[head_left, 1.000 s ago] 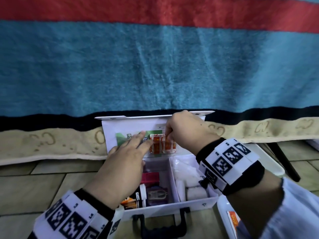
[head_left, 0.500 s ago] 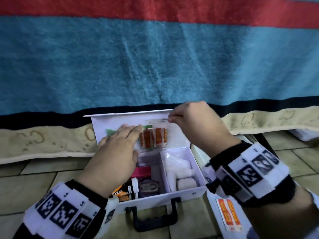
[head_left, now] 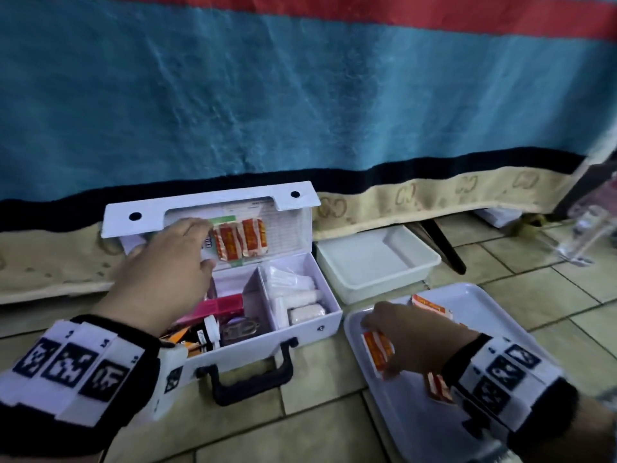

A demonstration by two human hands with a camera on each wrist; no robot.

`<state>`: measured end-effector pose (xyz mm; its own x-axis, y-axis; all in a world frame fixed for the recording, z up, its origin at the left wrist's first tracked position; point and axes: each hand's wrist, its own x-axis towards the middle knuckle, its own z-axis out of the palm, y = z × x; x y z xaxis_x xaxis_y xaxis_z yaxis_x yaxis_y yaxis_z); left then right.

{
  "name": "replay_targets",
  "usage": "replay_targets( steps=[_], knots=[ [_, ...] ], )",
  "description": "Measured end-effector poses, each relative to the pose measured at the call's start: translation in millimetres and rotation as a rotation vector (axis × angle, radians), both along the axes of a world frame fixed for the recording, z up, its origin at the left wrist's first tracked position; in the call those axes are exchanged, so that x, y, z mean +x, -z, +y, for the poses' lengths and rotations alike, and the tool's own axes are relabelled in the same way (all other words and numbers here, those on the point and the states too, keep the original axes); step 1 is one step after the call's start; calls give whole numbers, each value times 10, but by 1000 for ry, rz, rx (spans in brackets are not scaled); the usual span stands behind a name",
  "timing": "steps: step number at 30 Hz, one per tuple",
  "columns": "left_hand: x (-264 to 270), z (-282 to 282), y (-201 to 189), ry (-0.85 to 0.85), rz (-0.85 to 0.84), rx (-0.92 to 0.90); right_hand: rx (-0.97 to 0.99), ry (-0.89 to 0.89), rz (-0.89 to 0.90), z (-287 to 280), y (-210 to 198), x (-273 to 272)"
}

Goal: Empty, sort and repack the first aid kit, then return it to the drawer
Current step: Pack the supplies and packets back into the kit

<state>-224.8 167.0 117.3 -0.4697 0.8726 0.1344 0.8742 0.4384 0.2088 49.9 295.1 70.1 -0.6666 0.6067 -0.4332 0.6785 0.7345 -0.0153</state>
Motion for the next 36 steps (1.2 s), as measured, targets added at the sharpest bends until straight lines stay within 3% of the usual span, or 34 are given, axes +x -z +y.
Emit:
replay_targets(
  steps=[4, 8, 10, 13, 17, 23, 29, 32, 36],
  knots=[
    [6, 3, 20, -14, 4, -19, -6, 68, 12, -41, 21, -65],
    [6, 1, 17, -9, 0, -32, -5, -35, -166, -49, -4, -139],
    [3, -14, 11, 4, 1, -31, 13, -97, -165, -30, -85, -175],
    [12, -40, 0, 21, 0, -33, 17, -80, 151, 31, -342, -282],
    [32, -62, -19, 20, -18, -38, -176, 15, 636, 30, -570, -613],
    [13, -73, -45, 30, -26, -37, -197, 12, 823, 178, -541, -1105],
    [-26, -79, -51, 43, -70, -41, -65, 71, 1300, 301, -597, -1414],
    [-48, -89, -70, 47, -90, -45, 60, -40, 1310, 326, -631, -1492],
    [-59, -99, -56, 59, -84, -41, 327, -336, 1035, 375, -603, -1523]
  ],
)
